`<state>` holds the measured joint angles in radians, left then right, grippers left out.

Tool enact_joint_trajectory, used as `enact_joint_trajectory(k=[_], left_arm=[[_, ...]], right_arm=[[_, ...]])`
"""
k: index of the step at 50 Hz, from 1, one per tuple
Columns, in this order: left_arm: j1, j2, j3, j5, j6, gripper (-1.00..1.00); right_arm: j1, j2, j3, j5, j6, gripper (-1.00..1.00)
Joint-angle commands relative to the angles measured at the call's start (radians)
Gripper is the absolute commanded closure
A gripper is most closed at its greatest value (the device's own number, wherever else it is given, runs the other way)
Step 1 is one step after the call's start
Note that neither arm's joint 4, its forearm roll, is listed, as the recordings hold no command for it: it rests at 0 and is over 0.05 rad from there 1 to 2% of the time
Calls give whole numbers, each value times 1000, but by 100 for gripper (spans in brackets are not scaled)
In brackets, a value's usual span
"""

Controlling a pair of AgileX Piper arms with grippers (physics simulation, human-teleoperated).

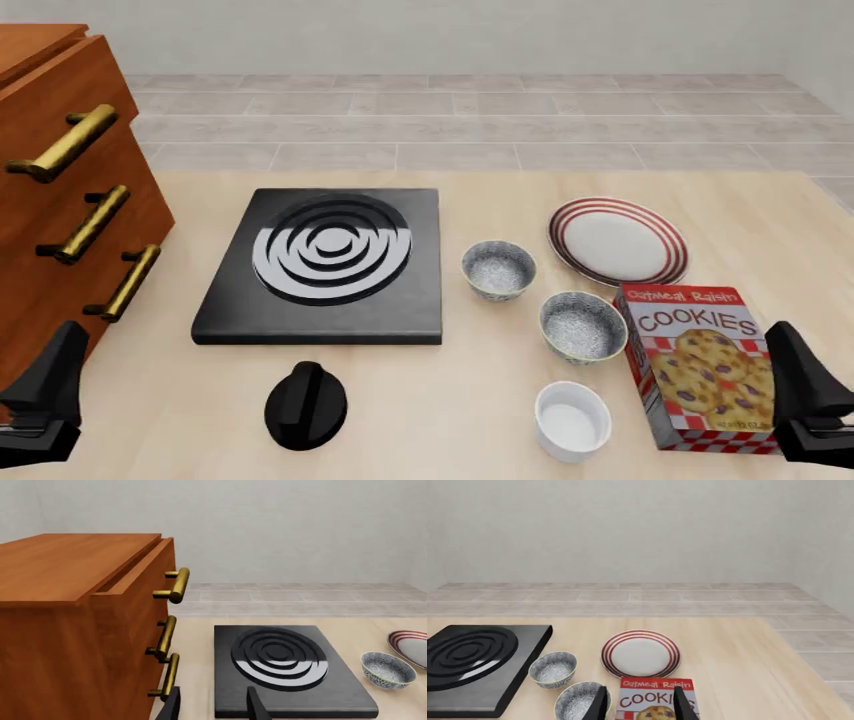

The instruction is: Pick the akita bowl from table center and place it on the plate.

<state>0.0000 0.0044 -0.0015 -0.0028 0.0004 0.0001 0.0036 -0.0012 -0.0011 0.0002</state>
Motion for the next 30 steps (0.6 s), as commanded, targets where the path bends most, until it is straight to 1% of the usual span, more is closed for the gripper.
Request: enact_joint_trajectory(k=[1,3,4,5,6,7,8,9,10,12,14,15,16,17,18,20,21,22,25,26,29,30], left_arm=[[-6,16,-4,-12,0,-100],[-4,20,-9,-10,2,-100],[-4,23,-9,-10,1,-100],[-3,30,-8,-16,-1,-100],[-2,36,-8,-20,-5,-100],[-1,39,-4,-25,-3,-100],[-1,37,-2,-25,-2,-100],[-2,37,-2,-25,-2,-100],[-2,37,-3,-23,-1,-100],[-1,42,-1,-30,0,-100],[0,49,0,-37,-3,-100],[-2,46,-2,-32,0,-100],[-2,46,-2,-31,0,-100],[-5,45,0,-31,1,-100],[-5,45,0,-31,1,-100],[-7,48,-2,-31,3,-100],[-8,49,-3,-31,4,-100],[-9,55,-1,-36,3,-100],[-9,58,0,-40,3,-100],[-11,62,1,-42,4,-100],[-15,58,0,-37,4,-100],[-16,58,-1,-35,4,-100]], right_arm=[[12,31,-6,-7,-5,-100],[10,22,-18,12,2,-100],[13,30,-28,18,-45,-100],[10,34,-38,28,-39,-100],[9,30,-55,45,29,-100],[4,39,-146,119,18,-100],[4,40,-162,133,27,-100],[5,50,-177,143,25,-100],[20,67,-196,152,7,-100],[37,109,-216,151,-10,-100],[52,124,-256,171,-5,-100],[75,175,-299,182,-29,-100],[75,175,-299,182,-29,-100],[93,220,-326,183,-66,-100],[93,220,-326,182,-66,-100],[121,281,-358,182,-64,-100],[140,320,-376,183,-72,-100],[166,351,-397,185,-98,-100],[190,395,-409,178,-109,-100],[205,481,-409,153,-145,-100],[234,557,-414,135,-191,-100],[248,555,-423,139,-179,-100]])
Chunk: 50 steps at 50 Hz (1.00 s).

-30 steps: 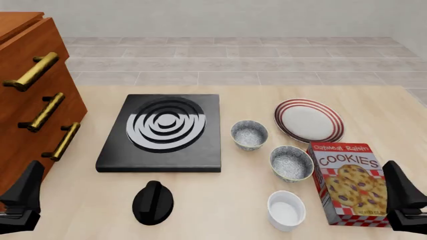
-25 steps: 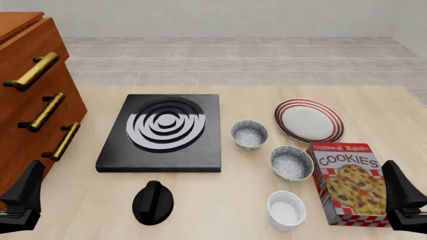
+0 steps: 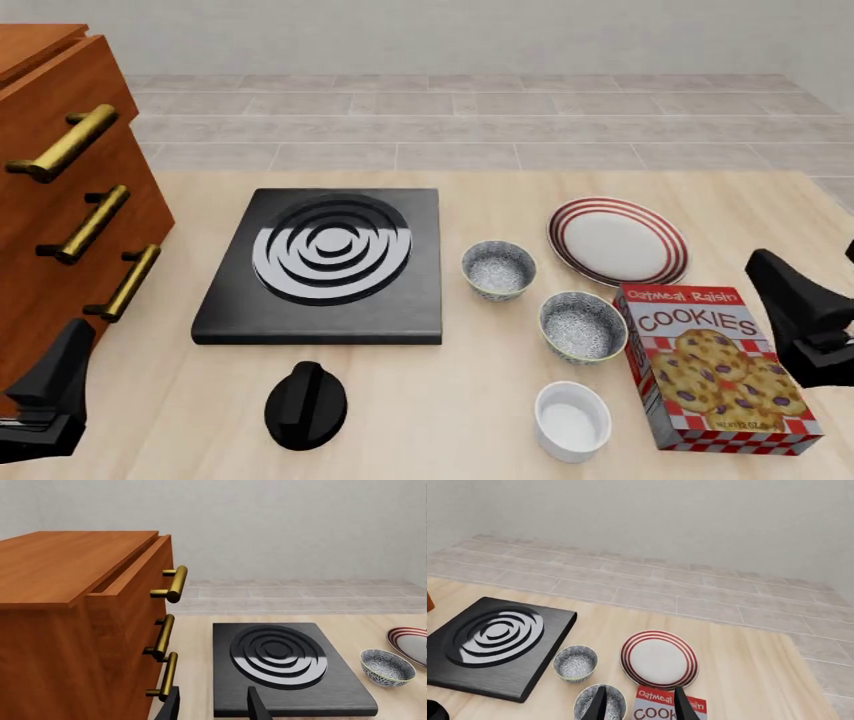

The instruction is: Pick the akita bowl from table center and place it on the plate.

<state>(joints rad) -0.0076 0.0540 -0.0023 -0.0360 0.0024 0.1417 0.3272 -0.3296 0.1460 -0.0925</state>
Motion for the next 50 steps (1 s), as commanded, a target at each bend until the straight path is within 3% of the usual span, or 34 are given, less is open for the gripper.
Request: enact_joint_trajectory(k=[1,7,8,14,16,19,32,44,47,50], left_arm=[[-9,10,1,-4,3,-100],[-14,15,1,-7,5,-100],[-15,13,2,-6,7,-100],[-16,16,2,-7,9,-100],[-17,15,2,-4,7,-100],[-14,25,2,-5,-1,-100],[-15,16,2,2,6,-100],[-18,19,2,3,9,-100],[-12,41,2,-15,10,-100],[-13,25,2,1,10,-100]], right_arm=[[119,252,-104,-6,-94,-100],[183,383,-153,-17,-90,-100],[189,462,-170,-9,-56,-100],[252,574,-229,-11,-142,-100],[263,598,-267,8,-137,-100],[291,697,-263,-14,-225,-100],[378,932,-396,13,-287,-100],[379,1130,-455,-10,-368,-100],[400,1171,-481,13,-355,-100],[386,1226,-496,17,-389,-100]])
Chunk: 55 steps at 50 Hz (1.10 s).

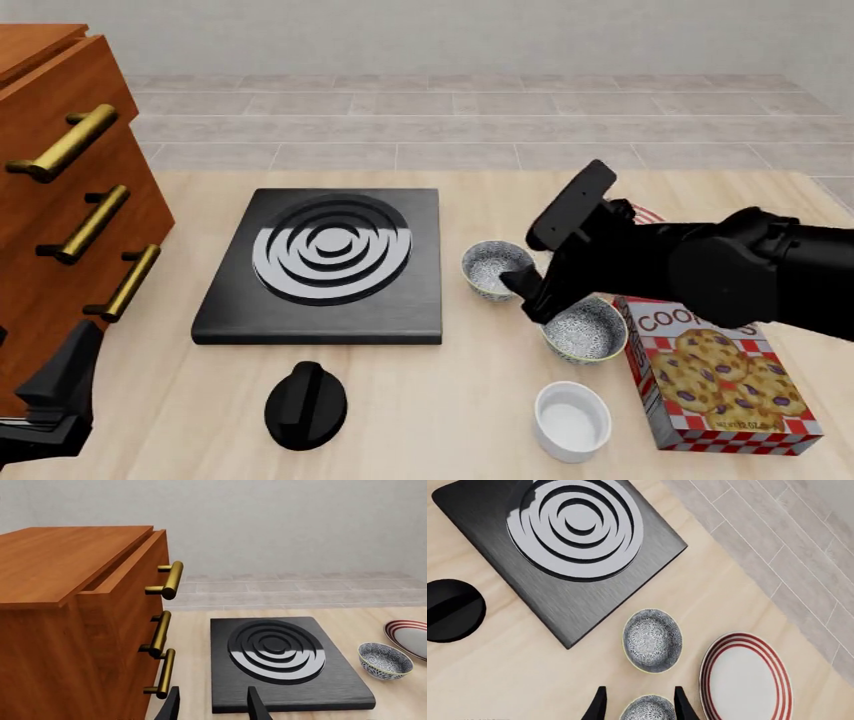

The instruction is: Pick the akita bowl from table center and place it on the plate.

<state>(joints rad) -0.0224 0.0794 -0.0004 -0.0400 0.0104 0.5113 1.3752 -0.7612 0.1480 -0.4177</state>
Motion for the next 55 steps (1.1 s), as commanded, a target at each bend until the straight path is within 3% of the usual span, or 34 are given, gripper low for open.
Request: enact_joint_trajectory(k=[1,5,9,17,44,47,55], left_arm=[[-1,-7,0,11,4,-100],[-2,0,0,5,7,-100],[-1,8,0,0,5,-100],[-7,-2,0,11,6,-100],[-20,18,0,4,37,-100],[-26,-35,0,40,106,-100],[-27,-36,0,41,98,-100]], right_arm=[[10,185,-71,11,-72,-100],[-28,232,-87,11,-130,-100],[-36,251,-113,28,-139,-100],[-108,321,-129,-15,-264,-100],[-33,414,-180,-6,-275,-100],[-40,428,-190,-14,-277,-100],[-24,466,-187,-41,-272,-100]])
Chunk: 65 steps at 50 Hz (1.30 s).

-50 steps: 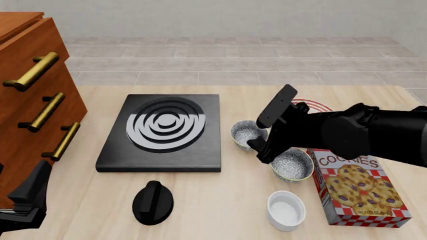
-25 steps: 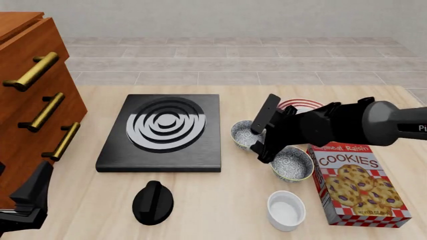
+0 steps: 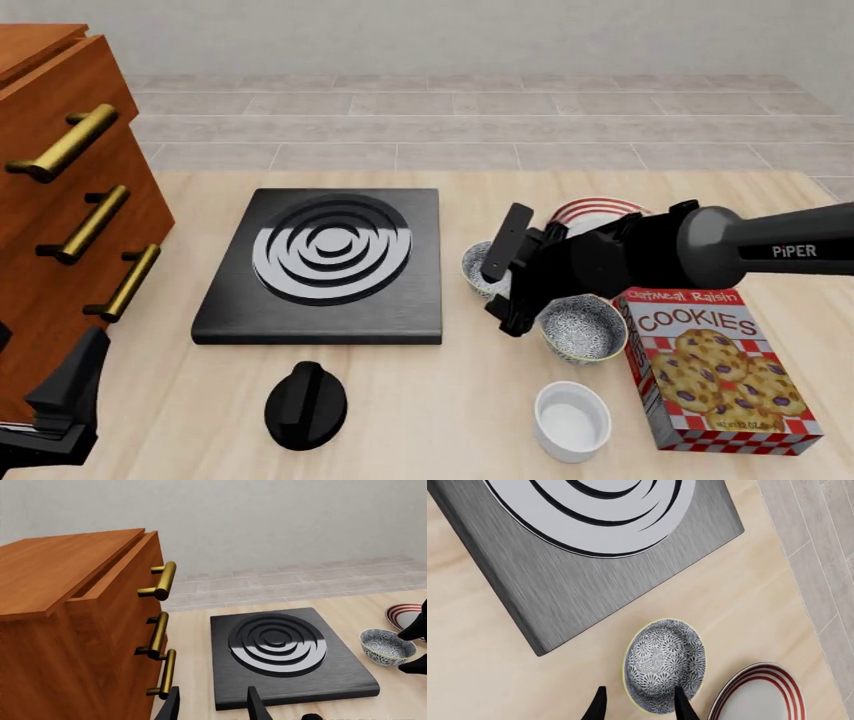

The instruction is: Pick the akita bowl from table center and place it on the plate.

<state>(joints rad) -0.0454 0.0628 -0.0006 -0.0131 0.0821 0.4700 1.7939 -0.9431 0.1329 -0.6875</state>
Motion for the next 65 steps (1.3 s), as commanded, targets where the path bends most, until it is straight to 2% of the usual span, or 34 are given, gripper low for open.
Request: enact_joint_trajectory(k=[1,19,28,38,39,41,42,43,60,62,65], left_arm=[[-4,-19,0,14,26,-100],[-9,-16,0,12,24,-100],[-11,-13,0,11,23,-100],[-13,-13,0,11,22,-100],[-13,-13,0,11,22,-100],[-13,-12,0,10,23,-100],[-14,-12,0,10,25,-100],[-14,-12,0,11,25,-100],[-19,-13,0,14,25,-100],[-19,-9,0,10,25,-100],[-19,-13,0,15,24,-100]], right_arm=[[18,52,-7,-24,1,-100],[53,112,-35,-6,48,-100],[10,139,-51,-12,17,-100],[8,150,-40,-31,11,-100],[9,143,-29,-43,-6,-100],[15,139,-34,-37,3,-100],[21,128,-35,-39,10,100],[32,105,-19,-60,-6,100],[43,1,-36,1,-10,100],[39,-18,-47,14,3,100],[29,-43,-98,54,83,100]])
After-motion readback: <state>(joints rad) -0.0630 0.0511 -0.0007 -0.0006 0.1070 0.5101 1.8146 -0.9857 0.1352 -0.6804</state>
